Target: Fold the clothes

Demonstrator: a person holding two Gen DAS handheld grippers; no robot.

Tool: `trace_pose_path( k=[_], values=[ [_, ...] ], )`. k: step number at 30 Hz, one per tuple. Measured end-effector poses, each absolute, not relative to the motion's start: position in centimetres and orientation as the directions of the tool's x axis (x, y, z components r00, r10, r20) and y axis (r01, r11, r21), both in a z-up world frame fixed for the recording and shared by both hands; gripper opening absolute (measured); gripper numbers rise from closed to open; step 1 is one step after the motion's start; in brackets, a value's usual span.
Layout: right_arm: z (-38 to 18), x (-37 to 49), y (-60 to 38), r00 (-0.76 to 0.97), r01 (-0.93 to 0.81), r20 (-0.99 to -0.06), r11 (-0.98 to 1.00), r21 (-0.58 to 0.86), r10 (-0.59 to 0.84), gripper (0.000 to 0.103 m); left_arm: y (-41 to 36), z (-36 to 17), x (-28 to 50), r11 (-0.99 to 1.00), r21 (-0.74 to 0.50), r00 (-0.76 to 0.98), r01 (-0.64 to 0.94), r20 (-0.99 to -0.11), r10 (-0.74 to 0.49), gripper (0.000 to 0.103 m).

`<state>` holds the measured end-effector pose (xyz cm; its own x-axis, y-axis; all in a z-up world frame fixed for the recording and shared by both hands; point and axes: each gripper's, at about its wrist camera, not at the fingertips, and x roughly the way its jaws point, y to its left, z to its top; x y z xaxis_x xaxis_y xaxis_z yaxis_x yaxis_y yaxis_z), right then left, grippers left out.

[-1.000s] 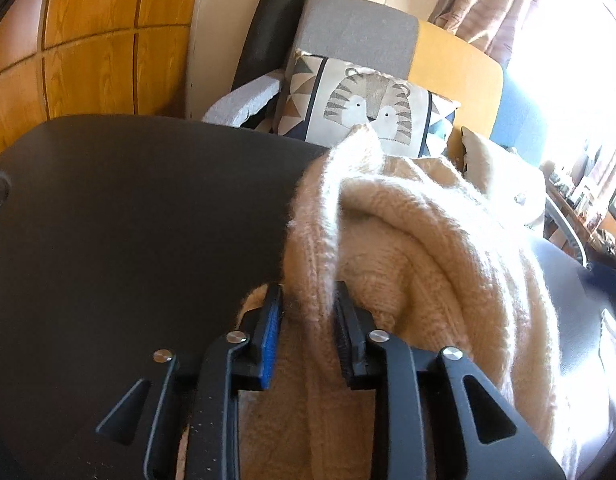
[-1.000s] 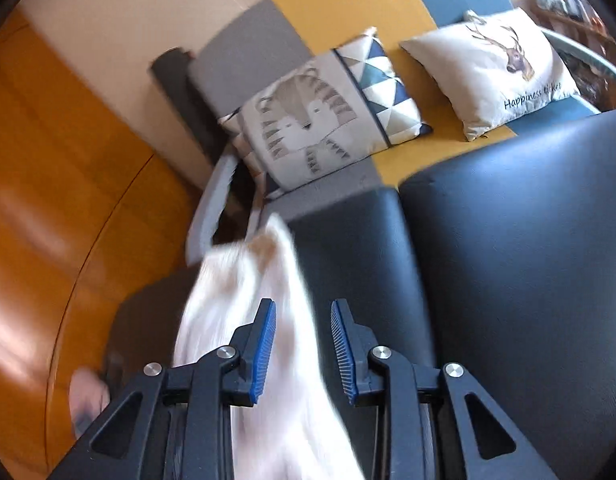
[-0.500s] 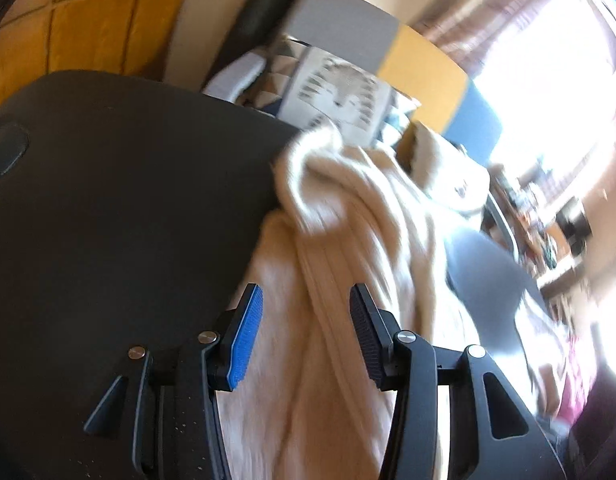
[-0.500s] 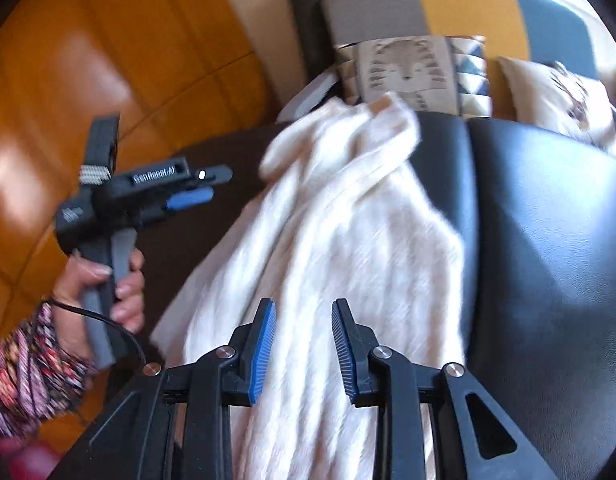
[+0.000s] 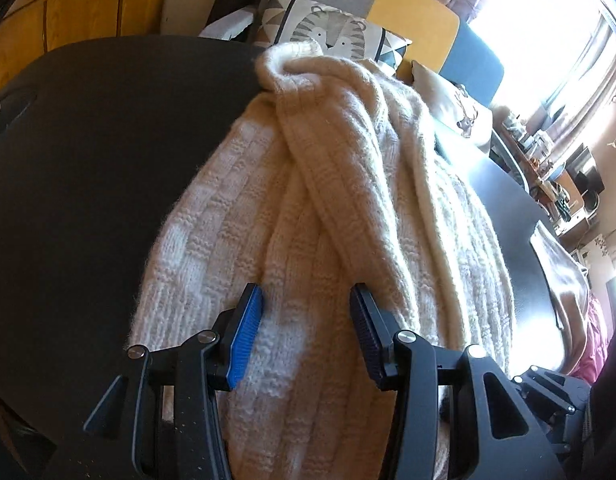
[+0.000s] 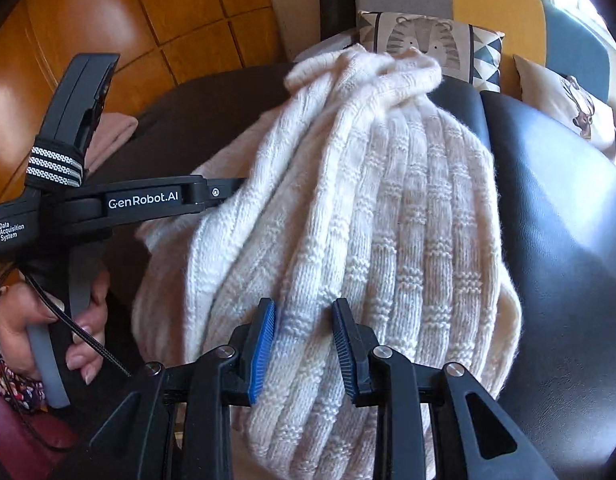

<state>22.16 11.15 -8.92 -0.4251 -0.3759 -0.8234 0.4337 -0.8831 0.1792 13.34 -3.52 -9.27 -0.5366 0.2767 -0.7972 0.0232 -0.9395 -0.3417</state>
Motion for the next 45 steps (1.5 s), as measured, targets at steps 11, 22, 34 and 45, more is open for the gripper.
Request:
trace_pose_path(
  k=[11,22,34,45],
  values=[
    [-9.5,22.2,11.9,-0.409,0.422,-0.818,-0.879,0.223,-0.404,0.032,-3.4,-9.1,15.1,-0.888,-0.46,-0.488,-0.023,-0.77,0.412,0.049],
    [-9.1,22.7,11.7,-0.441,0.454,-0.809,-0.874,0.173,-0.389,0.035,-2.1,-8.2,14.7,-0.887,-0.455,-0.523,-0.078,-0.739,0.425,0.059],
    [-7.5,20.5,14.9,-0.46,0.388,-0.765,-0.877,0.284,-0.451,0.01,1.3,-9.5,12.6,-0.925,-0.351,-0.473,-0.145,-0.796,0.376,0.053],
    [-4.5,19.6,20.7,-0.587,0.247,-0.731,-0.937,0.247,-0.348,0.01,-3.0,-6.1,12.8,-0.985,-0.138,-0.613,-0.106,-0.771,0.174,0.015]
  ],
)
